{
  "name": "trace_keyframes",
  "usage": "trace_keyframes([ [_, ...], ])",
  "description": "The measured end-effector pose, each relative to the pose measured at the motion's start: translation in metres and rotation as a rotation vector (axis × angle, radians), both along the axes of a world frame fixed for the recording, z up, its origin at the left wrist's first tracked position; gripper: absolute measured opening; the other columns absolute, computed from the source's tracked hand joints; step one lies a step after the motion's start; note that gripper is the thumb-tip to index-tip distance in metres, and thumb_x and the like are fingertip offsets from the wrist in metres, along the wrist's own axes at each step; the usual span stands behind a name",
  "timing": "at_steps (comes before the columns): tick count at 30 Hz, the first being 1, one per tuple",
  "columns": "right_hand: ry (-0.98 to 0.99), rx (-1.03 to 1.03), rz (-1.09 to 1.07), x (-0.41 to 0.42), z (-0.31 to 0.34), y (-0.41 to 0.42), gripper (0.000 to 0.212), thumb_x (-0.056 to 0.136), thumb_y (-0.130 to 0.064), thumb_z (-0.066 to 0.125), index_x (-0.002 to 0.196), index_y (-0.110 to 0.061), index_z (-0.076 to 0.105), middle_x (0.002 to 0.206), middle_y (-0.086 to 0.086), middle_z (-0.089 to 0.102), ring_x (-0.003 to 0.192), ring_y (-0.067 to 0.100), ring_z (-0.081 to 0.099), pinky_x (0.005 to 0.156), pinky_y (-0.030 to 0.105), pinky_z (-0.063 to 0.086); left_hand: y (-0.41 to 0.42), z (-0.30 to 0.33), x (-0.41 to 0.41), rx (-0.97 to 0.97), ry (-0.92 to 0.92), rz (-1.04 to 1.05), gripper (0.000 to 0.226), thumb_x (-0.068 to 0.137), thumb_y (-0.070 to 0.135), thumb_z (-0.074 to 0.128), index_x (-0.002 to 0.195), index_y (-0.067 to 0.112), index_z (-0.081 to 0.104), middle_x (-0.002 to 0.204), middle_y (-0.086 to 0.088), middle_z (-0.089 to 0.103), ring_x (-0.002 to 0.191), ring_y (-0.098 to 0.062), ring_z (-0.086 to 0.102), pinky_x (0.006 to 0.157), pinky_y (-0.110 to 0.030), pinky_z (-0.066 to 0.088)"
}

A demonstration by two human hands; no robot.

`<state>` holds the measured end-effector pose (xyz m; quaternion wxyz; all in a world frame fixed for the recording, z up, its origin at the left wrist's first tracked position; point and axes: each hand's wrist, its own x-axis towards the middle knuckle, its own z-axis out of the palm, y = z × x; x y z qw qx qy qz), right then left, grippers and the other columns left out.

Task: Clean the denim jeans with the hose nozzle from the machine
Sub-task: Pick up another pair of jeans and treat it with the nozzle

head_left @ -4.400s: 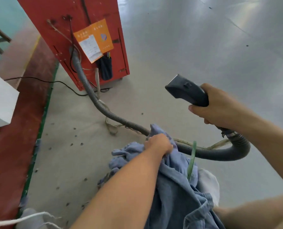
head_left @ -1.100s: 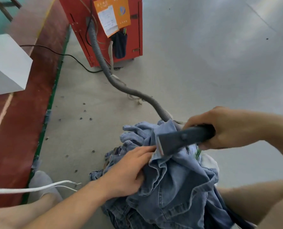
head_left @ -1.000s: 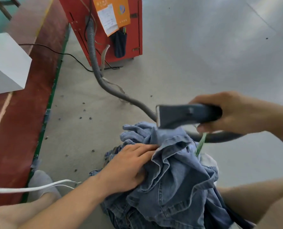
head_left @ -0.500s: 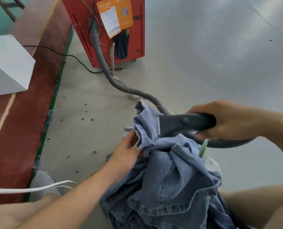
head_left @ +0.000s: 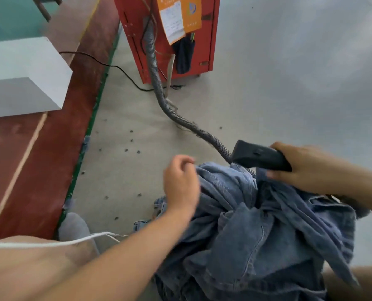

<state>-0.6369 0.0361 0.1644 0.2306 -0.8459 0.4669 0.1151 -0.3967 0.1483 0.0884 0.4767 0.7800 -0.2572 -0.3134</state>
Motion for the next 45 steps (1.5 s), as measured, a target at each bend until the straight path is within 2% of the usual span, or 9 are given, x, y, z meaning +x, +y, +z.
trace_keyframes([
  [3, 0.014, 0.029, -0.021, -0.006, -0.006, -0.003, 0.029, 0.093, -0.055, 0.067, 0.111, -0.041, 0.049, 0.084, -0.015, 0.065, 0.073, 0.004, 0.063, 0.061, 0.025, 0.045, -0.017, -0.04, 0.039, 0.525, 0.623, 0.126, 0.045, 0.094, 0.053, 0.062, 0.109, 0.011, 0.058, 0.088, -0.01, 0.07, 0.079, -0.028, 0.064, 0.073, -0.035, 0.056],
  [5, 0.01, 0.027, -0.02, -0.004, -0.005, -0.005, 0.03, 0.092, -0.057, 0.067, 0.111, -0.043, 0.049, 0.083, -0.013, 0.067, 0.071, 0.005, 0.064, 0.063, 0.028, 0.05, -0.013, -0.06, 0.038, 0.522, 0.822, -0.071, 0.052, 0.089, 0.062, 0.068, 0.103, 0.012, 0.07, 0.075, -0.007, 0.075, 0.066, -0.023, 0.07, 0.059, -0.028, 0.057],
  [13, -0.044, -0.039, -0.079, 0.003, 0.01, -0.011, 0.032, 0.089, -0.06, 0.066, 0.11, -0.048, 0.046, 0.075, -0.009, 0.068, 0.064, 0.005, 0.064, 0.06, 0.03, 0.051, -0.032, -0.062, 0.03, 0.297, 0.835, -0.12, 0.035, 0.082, -0.011, 0.049, 0.103, 0.01, 0.067, 0.079, -0.015, 0.063, 0.07, -0.027, 0.062, 0.063, -0.034, 0.05],
  [15, -0.064, -0.052, -0.088, 0.004, 0.011, -0.012, 0.031, 0.089, -0.059, 0.066, 0.109, -0.049, 0.045, 0.075, -0.008, 0.068, 0.065, 0.008, 0.065, 0.061, 0.032, 0.053, -0.04, -0.057, 0.031, 0.308, 0.879, -0.076, 0.011, 0.086, 0.008, 0.058, 0.087, 0.01, 0.069, 0.074, -0.012, 0.064, 0.065, -0.026, 0.064, 0.061, -0.03, 0.052],
  [18, -0.082, -0.048, -0.084, 0.009, 0.015, -0.011, 0.029, 0.09, -0.06, 0.065, 0.107, -0.049, 0.045, 0.073, -0.01, 0.067, 0.062, 0.003, 0.063, 0.057, 0.027, 0.047, -0.059, -0.057, 0.032, 0.379, 0.94, -0.122, 0.059, 0.089, 0.062, 0.065, 0.108, 0.008, 0.077, 0.109, -0.019, 0.075, 0.102, -0.034, 0.073, 0.096, -0.045, 0.057],
  [25, -0.135, -0.044, -0.168, 0.005, 0.033, -0.013, 0.039, 0.094, -0.053, 0.066, 0.119, -0.043, 0.037, 0.079, -0.006, 0.066, 0.067, 0.006, 0.064, 0.056, 0.02, 0.042, -0.08, -0.035, 0.019, 0.136, 0.793, -0.31, 0.024, 0.097, -0.002, 0.052, 0.096, 0.01, 0.073, 0.085, -0.015, 0.075, 0.075, -0.023, 0.072, 0.068, -0.031, 0.061],
  [32, -0.298, 0.01, -0.127, -0.026, 0.079, -0.018, 0.035, 0.07, -0.074, 0.061, 0.096, -0.052, 0.054, 0.061, -0.006, 0.07, 0.05, 0.011, 0.068, 0.056, 0.037, 0.055, -0.047, 0.004, 0.017, -0.177, 0.541, -0.454, 0.048, 0.097, -0.013, 0.047, 0.125, 0.015, 0.073, 0.116, -0.006, 0.077, 0.114, -0.023, 0.071, 0.1, -0.034, 0.056],
  [39, -0.287, 0.088, -0.003, 0.017, 0.059, 0.009, 0.022, 0.087, -0.061, 0.063, 0.1, -0.048, 0.052, 0.083, -0.023, 0.068, 0.059, 0.005, 0.066, 0.052, 0.021, 0.051, -0.019, 0.01, 0.0, -0.227, 0.1, -0.666, 0.035, 0.084, -0.023, 0.053, 0.086, 0.0, 0.079, 0.085, 0.01, 0.07, 0.082, -0.003, 0.061, 0.078, -0.017, 0.048],
  [45, -0.429, -0.104, -0.211, -0.009, 0.076, -0.003, 0.016, 0.09, -0.044, 0.069, 0.089, -0.045, 0.053, 0.057, -0.003, 0.068, 0.04, 0.012, 0.061, 0.042, 0.025, 0.047, -0.003, 0.012, 0.002, -0.172, -0.242, -0.831, 0.059, 0.078, -0.006, 0.059, 0.125, 0.028, 0.075, 0.107, 0.024, 0.068, 0.111, -0.008, 0.057, 0.1, -0.017, 0.044],
])
